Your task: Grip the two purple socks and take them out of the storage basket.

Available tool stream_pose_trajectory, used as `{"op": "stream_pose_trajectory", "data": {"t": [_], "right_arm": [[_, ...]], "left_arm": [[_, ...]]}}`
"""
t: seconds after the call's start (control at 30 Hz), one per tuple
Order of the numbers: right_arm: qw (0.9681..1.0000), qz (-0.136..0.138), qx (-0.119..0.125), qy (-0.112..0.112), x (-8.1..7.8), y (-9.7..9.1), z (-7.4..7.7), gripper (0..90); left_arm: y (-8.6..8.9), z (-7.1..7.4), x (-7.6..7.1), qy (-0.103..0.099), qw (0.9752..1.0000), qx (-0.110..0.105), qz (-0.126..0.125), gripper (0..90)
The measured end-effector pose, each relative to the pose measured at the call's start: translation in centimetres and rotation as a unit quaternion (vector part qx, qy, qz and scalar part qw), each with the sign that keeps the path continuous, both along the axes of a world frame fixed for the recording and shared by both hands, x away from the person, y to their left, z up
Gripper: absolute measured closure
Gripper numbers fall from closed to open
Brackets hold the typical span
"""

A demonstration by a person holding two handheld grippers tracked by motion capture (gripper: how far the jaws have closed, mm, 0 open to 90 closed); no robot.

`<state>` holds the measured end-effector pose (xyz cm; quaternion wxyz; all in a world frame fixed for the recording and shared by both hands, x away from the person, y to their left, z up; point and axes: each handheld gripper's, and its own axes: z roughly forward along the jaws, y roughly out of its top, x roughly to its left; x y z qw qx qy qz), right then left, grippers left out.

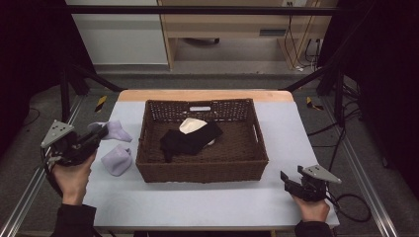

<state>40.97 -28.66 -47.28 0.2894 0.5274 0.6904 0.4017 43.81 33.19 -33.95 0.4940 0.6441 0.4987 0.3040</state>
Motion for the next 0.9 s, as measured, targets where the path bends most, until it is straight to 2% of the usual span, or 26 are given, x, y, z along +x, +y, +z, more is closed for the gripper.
{"op": "stream_pose_trajectory", "data": {"t": [0.13,0.27,0.33,0.5,0.57,0.6,0.7,0.77,0.9], "right_arm": [[1.0000,0.001,-0.004,-0.002,0.0,0.0,-0.1,30.7],[1.0000,0.000,-0.004,0.000,0.1,0.0,-0.1,30.8],[1.0000,0.000,-0.004,0.000,0.1,0.0,-0.1,30.8],[1.0000,0.000,-0.004,0.000,0.0,0.0,-0.1,30.7],[1.0000,0.001,-0.004,0.000,0.0,0.0,-0.1,30.6],[1.0000,0.001,-0.004,0.001,0.0,0.0,-0.1,30.6],[1.0000,0.002,-0.003,0.000,0.0,0.0,-0.1,30.4],[1.0000,0.003,-0.003,0.000,0.0,0.0,-0.1,30.4],[1.0000,0.005,-0.003,-0.001,0.1,0.0,-0.1,30.4]], "left_arm": [[1.0,-2.8,0.2,0.035,0.9993,-0.001,0.012,83.5],[1.1,-5.6,0.6,0.072,0.9973,0.009,0.009,83.3],[1.0,-6.8,0.9,0.094,0.9952,0.026,0.010,83.2],[0.6,-8.9,1.5,0.132,0.9900,0.050,0.000,82.6],[0.4,-9.2,1.5,0.136,0.9892,0.054,0.000,79.2],[0.5,-9.3,1.5,0.138,0.9889,0.055,-0.002,73.0],[0.6,-9.2,1.2,0.119,0.9910,0.059,0.015,47.5],[0.8,-8.9,0.9,0.107,0.9926,0.052,0.026,38.8],[1.3,-8.5,0.3,0.093,0.9942,0.041,0.035,31.4]]}}
